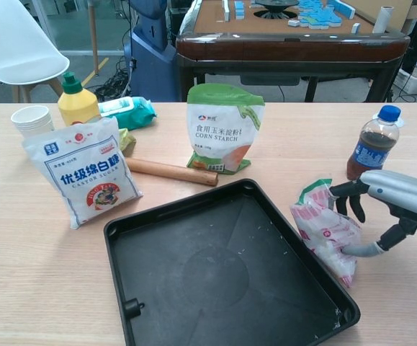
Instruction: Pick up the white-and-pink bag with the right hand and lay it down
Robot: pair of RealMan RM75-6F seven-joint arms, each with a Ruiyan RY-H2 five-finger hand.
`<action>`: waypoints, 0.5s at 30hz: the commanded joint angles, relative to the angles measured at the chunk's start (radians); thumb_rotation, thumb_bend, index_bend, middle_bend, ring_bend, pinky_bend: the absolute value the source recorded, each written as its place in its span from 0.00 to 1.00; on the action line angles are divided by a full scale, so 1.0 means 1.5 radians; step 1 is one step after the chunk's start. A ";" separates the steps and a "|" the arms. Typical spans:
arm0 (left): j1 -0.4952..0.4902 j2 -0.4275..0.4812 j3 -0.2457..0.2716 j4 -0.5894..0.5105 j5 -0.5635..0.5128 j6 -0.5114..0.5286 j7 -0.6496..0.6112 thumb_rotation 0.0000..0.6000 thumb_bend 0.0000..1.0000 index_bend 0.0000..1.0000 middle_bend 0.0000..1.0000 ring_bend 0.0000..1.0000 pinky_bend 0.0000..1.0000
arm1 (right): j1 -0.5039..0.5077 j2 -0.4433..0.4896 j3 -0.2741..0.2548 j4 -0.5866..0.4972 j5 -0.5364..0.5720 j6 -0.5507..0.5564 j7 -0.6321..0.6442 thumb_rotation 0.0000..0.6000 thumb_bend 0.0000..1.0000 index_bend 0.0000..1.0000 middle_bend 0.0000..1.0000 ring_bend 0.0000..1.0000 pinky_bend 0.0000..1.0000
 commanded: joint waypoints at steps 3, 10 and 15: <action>0.001 0.001 0.000 -0.002 0.000 0.003 0.001 1.00 0.18 0.08 0.01 0.00 0.05 | 0.003 0.009 -0.005 -0.008 -0.003 0.002 0.006 1.00 0.48 0.41 0.37 0.35 0.42; -0.002 -0.001 0.000 -0.004 0.000 -0.003 0.007 1.00 0.18 0.08 0.01 0.00 0.05 | -0.004 0.023 -0.002 -0.025 0.000 0.028 0.007 1.00 0.48 0.35 0.35 0.31 0.38; -0.005 -0.003 0.000 -0.006 0.003 -0.005 0.012 1.00 0.18 0.08 0.01 0.00 0.05 | -0.005 0.026 -0.012 -0.031 -0.009 0.024 -0.002 1.00 0.48 0.35 0.34 0.30 0.37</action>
